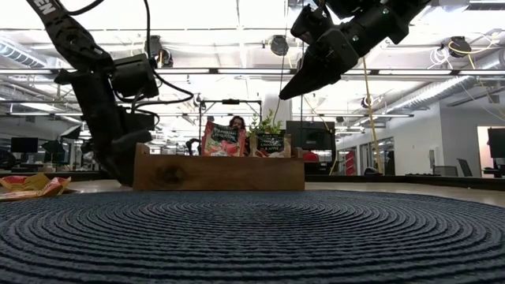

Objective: Pick & Place Tea
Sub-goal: Put the red tea bag into the middle slot of the wooden organizer

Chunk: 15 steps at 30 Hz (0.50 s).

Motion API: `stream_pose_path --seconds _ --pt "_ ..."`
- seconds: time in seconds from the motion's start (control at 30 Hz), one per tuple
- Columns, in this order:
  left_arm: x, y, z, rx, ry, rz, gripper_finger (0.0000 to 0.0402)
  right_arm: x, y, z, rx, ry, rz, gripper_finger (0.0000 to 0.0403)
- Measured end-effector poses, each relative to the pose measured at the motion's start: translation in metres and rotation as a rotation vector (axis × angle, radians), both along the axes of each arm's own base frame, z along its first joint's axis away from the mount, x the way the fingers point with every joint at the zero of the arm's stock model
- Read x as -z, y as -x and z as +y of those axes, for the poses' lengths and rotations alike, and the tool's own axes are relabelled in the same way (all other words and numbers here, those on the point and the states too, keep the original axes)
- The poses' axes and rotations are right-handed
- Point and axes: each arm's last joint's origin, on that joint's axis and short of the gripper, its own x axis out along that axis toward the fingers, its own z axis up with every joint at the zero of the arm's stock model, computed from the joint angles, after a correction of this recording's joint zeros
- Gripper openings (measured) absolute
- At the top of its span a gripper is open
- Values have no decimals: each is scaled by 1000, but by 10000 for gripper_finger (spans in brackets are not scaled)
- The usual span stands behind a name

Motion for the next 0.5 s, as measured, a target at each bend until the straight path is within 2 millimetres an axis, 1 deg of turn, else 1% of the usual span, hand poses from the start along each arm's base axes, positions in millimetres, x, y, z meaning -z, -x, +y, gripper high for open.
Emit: stream_pose_path --seconds 0.13,0.17,0.2,0.37,0.43,0.5 --pt "0 0 -1 29 12 -2 41 0 0 0 3 -5 0 0" --pt "0 0 -1 30 14 -1 21 0 0 0 3 -5 0 0" --pt "0 0 -1 32 16 0 13 0 0 0 3 -5 0 0" --pt "-2 2 -4 54 27 17 4 0 0 0 2 -4 1 0" --pt "-7 5 -9 68 44 33 3 0 0 0 1 -2 1 0" --pt "-19 5 -15 96 40 48 3 0 0 0 0 0 1 0"
